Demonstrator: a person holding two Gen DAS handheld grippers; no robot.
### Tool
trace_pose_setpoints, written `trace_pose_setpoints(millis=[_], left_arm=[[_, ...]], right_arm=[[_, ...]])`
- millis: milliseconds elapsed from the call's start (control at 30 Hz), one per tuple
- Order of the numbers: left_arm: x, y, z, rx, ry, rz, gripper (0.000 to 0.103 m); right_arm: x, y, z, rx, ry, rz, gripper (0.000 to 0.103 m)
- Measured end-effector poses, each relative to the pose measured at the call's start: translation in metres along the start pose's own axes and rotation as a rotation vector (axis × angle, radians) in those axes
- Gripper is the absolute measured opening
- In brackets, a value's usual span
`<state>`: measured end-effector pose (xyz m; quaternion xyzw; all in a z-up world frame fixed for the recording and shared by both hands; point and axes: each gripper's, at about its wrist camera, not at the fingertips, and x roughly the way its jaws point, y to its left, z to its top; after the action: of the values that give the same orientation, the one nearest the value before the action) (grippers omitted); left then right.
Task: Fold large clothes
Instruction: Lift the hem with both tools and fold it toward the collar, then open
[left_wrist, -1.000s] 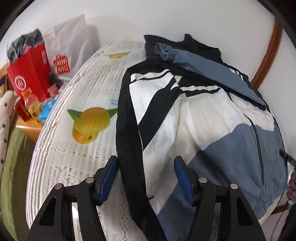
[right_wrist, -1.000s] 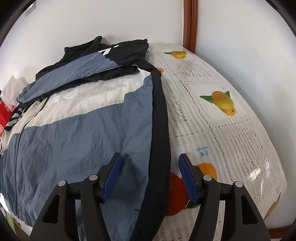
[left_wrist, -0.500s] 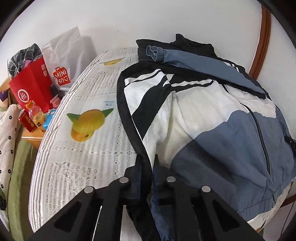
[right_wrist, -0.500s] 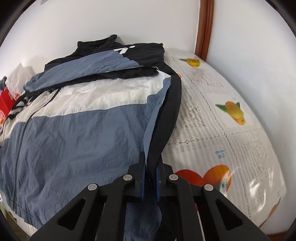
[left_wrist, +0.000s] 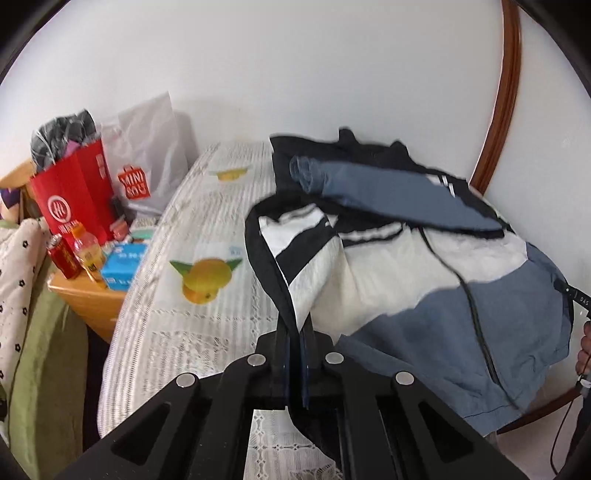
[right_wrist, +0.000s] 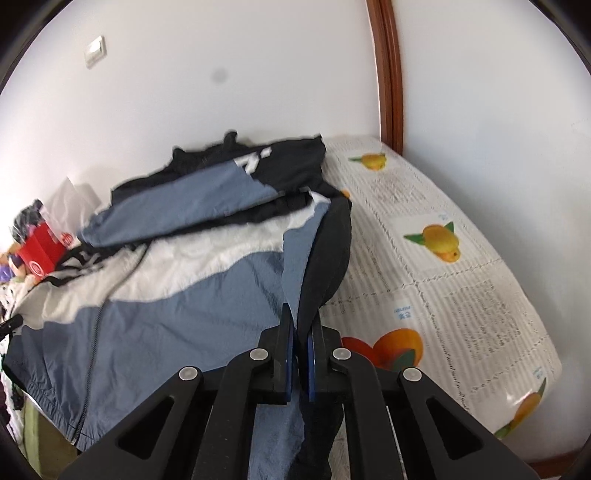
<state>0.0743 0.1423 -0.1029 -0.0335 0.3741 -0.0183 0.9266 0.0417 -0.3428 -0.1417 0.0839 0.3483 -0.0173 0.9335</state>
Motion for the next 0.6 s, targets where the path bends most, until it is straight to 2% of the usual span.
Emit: trace_pose_setpoints(millis=[167, 267, 400, 600], left_arm=[[-0.019, 0.007, 0.011, -0.016, -0.067, -0.012, 0.004], [-0.022, 0.008, 0.022, -0.022, -0.092, -0.017, 0.004], [-0.02, 0.004, 0.037, -0.027, -0.121, -0.028, 0.004], [-0.009, -0.005, 0.066, -0.013, -0.161, 0.006, 0.004]], right_arm=[[-0.027, -0.007, 0.013, 0.027, -0.066, 0.047, 0.005], [-0.035, -0.006, 0.021, 0.026, -0.091, 0.046, 0.005], [-0.037, -0.005, 0.039, 0.04, -0.122, 0.051, 0.005], [-0.026, 0.006, 0.069, 0.023, -0.154, 0.022, 0.005]])
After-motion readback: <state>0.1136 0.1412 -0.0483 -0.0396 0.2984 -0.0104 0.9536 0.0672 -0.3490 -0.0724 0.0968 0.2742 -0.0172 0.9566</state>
